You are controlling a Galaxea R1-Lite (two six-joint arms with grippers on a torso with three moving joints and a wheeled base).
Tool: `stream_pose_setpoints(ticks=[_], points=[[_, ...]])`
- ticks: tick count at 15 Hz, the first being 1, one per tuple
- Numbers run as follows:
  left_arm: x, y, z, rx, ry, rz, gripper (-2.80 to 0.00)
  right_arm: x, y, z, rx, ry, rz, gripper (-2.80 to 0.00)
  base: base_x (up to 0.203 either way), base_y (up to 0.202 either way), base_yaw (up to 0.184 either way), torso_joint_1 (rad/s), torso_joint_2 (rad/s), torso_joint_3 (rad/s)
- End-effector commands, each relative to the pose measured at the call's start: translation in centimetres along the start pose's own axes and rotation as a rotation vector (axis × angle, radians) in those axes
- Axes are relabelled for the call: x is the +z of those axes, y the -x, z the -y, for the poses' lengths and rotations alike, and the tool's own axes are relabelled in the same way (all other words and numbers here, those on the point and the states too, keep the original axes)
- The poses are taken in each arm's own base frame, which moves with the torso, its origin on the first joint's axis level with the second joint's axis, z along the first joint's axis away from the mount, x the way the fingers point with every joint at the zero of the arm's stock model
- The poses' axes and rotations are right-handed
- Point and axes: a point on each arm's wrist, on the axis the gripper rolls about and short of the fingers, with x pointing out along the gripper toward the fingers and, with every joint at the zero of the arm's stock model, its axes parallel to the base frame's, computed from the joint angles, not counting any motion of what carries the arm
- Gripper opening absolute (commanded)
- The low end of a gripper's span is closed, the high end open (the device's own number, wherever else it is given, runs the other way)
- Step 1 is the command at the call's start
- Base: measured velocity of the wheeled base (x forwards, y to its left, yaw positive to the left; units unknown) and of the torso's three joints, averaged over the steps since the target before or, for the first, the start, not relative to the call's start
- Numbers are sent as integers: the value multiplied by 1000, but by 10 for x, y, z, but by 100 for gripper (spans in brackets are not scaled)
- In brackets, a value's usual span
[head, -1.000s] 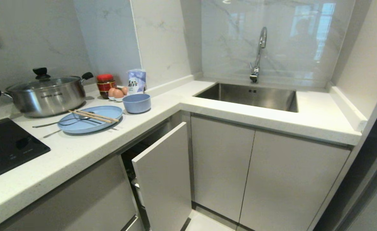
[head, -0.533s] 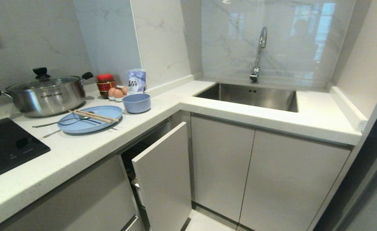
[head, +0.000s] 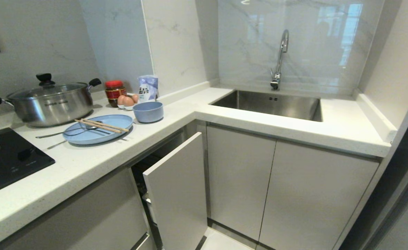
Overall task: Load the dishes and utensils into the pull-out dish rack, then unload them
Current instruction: Open the cupboard
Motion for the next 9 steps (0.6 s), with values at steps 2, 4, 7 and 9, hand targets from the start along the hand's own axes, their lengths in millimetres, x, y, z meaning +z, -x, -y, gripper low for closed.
stream_pose_setpoints(ticks=[2, 4, 7, 9], points=[[24, -119, 3, -31, -11, -171, -280, 0, 0, 0, 0, 0, 0, -280, 0, 0, 0, 0, 0, 0], [13, -168, 14, -115, -5, -263, -280, 0, 0, 0, 0, 0, 0, -280, 0, 0, 0, 0, 0, 0], [-29, -222, 40, -220, -10, -440, -280, 0, 0, 0, 0, 0, 0, -280, 0, 0, 0, 0, 0, 0], [-57, -256, 54, -246, -21, -548, -280, 0, 0, 0, 0, 0, 0, -280, 0, 0, 0, 0, 0, 0]])
